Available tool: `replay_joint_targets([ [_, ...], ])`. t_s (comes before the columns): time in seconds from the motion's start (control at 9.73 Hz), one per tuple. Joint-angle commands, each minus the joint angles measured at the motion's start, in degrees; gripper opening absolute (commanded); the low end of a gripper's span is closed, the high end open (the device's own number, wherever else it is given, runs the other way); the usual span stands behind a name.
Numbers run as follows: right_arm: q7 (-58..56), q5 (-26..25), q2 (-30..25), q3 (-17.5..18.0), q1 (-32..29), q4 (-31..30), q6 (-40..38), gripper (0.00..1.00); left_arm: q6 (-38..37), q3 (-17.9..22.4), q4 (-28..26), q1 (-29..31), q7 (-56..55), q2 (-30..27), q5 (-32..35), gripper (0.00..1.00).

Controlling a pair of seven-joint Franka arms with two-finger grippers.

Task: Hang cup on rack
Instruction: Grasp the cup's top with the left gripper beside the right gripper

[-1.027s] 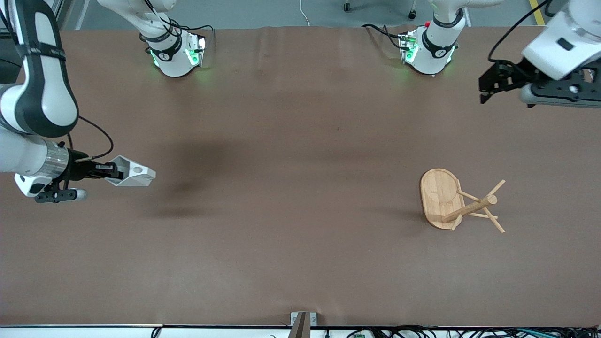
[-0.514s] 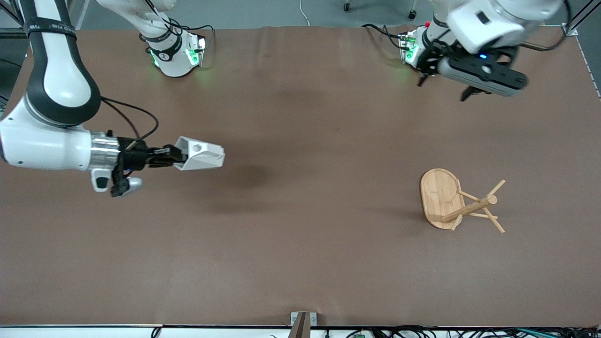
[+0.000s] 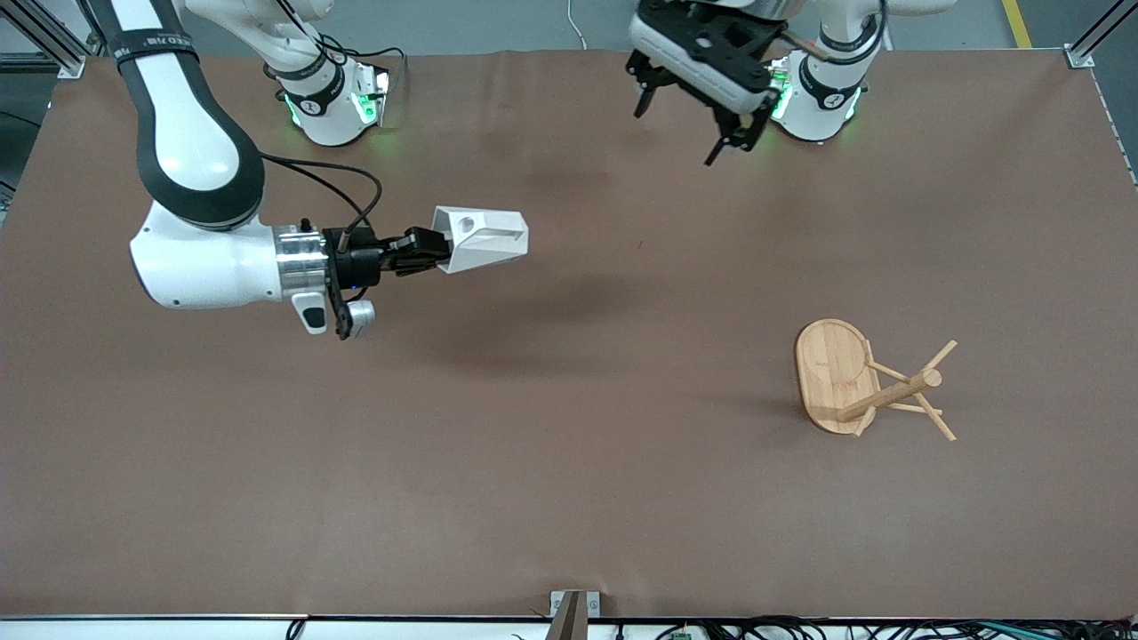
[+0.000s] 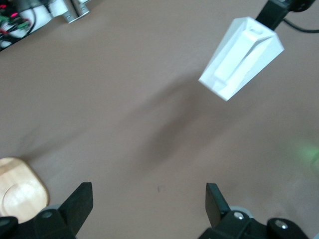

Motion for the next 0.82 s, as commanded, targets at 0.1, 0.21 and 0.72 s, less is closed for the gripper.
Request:
replay_joint_targets([
  [0.1, -0.8, 9.2, -0.6, 2.3, -0.8, -2.1, -0.2, 0.0, 5.8, -0.5, -0.3, -2.2, 6.4, 5.9, 0.2, 1.0],
  [0.21, -0.9, 11.2, -0.5, 3.1, -0.7, -2.6, -0.3, 0.0, 8.1, -0.5, 0.6, -2.5, 9.6, 7.7, 0.5, 1.0],
  [0.72, -1.3, 14.8, -0.5, 5.4, -0.7, -3.4, -0.1, 0.0, 8.6, -0.3, 7.1, -7.8, 11.9, 13.3, 5.5, 1.0],
])
